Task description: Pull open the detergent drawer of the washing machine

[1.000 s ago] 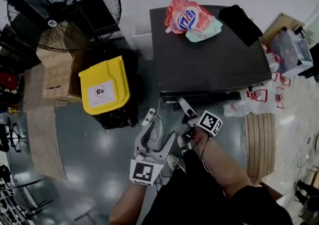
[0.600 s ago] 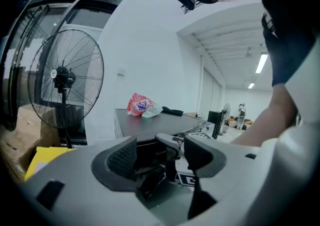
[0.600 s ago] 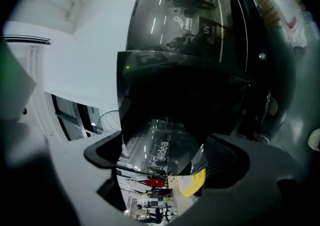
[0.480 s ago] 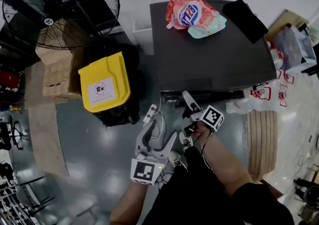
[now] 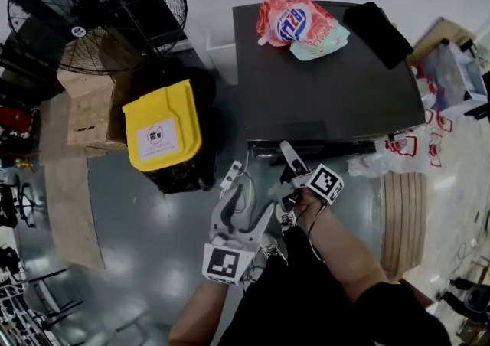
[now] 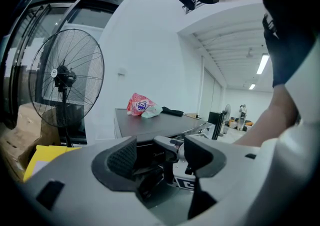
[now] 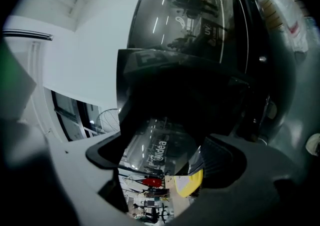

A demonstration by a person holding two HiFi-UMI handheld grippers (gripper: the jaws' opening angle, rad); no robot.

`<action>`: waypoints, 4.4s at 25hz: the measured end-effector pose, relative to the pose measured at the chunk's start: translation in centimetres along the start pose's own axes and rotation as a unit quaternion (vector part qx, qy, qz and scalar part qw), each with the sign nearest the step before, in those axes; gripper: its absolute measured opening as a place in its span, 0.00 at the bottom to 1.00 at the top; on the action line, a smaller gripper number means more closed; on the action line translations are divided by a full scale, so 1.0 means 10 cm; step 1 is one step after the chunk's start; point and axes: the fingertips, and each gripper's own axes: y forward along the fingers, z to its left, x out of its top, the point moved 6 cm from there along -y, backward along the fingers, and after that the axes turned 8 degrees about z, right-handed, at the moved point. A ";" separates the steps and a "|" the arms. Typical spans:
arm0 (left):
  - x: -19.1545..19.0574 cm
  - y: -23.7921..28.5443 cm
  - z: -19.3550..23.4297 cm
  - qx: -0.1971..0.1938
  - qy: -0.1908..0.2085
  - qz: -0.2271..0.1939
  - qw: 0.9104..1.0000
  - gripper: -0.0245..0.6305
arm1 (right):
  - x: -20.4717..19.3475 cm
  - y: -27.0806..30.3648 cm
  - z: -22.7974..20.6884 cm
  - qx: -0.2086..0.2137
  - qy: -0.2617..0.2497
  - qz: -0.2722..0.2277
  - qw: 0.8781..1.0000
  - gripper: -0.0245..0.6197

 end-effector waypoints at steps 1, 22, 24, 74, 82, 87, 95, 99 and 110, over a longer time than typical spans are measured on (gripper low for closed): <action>0.01 0.00 -0.01 0.000 0.000 0.000 1.000 0.45 | -0.01 -0.01 0.00 -0.003 0.002 0.003 1.000 0.78; -0.03 -0.32 -0.24 -0.009 0.001 -0.006 1.000 0.45 | -0.41 -0.52 -0.02 -0.015 0.013 0.008 1.000 0.78; -0.02 -0.34 -0.26 -0.012 0.002 -0.003 1.000 0.45 | -0.44 -0.57 -0.01 -0.019 0.018 0.007 1.000 0.78; -0.53 -0.99 -0.91 -0.048 0.002 -0.042 0.998 0.45 | -1.11 -1.84 0.20 -0.061 -0.199 0.074 0.975 0.76; -0.51 -1.00 -1.18 -0.040 0.005 -0.049 0.998 0.45 | -0.89 -2.26 0.81 -0.038 -0.362 0.083 0.928 0.58; -0.40 -1.08 -1.48 -0.014 -0.010 -0.061 0.998 0.45 | -0.74 -2.66 1.26 -0.012 -0.455 0.059 0.888 0.19; -0.33 -1.38 -2.22 0.019 -0.004 -0.082 0.996 0.24 | -0.79 -3.38 1.89 0.031 -0.601 0.059 0.797 0.03; -0.29 -1.67 -2.43 0.040 -0.007 -0.100 0.994 0.06 | -0.98 -3.65 2.11 0.058 -0.636 0.061 0.767 0.03; -0.32 -2.22 -2.70 0.082 0.017 -0.087 0.993 0.05 | -1.33 -4.12 2.31 0.088 -0.621 0.061 0.777 0.04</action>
